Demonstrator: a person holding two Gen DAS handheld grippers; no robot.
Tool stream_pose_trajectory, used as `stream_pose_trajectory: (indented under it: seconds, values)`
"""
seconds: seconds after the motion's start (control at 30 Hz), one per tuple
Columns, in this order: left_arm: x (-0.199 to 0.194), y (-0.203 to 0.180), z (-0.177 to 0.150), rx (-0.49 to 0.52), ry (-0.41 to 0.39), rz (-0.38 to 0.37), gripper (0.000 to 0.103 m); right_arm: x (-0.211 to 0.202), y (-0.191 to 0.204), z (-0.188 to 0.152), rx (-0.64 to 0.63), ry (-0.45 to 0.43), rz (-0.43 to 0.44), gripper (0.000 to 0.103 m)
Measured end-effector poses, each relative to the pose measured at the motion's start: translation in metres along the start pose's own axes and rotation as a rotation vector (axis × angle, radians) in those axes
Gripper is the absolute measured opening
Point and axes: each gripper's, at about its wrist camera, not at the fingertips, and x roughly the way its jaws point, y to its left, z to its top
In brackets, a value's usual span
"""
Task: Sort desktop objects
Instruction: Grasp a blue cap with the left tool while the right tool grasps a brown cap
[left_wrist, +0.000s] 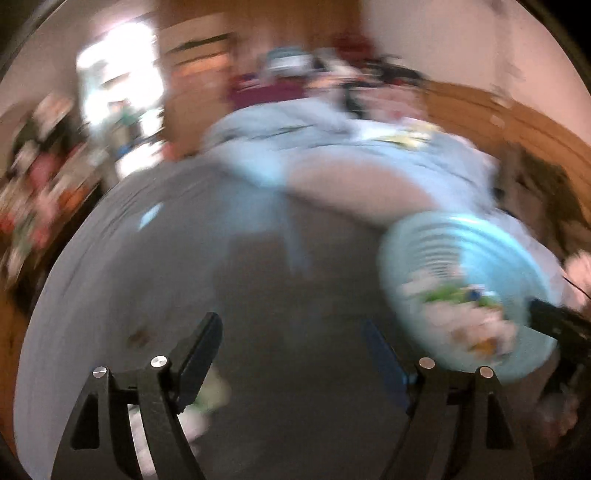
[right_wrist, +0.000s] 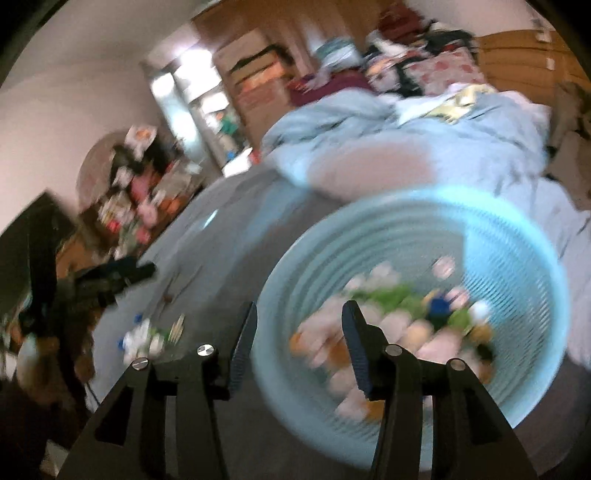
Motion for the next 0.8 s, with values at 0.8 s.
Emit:
stream_pose_trajectory:
  seconds: [0.8]
  values:
    - [0.054,0.252,-0.151,-0.139,0.176,0.186,0.063,0.087,0.108,-0.063,-0.168,0.254,0.078,0.043]
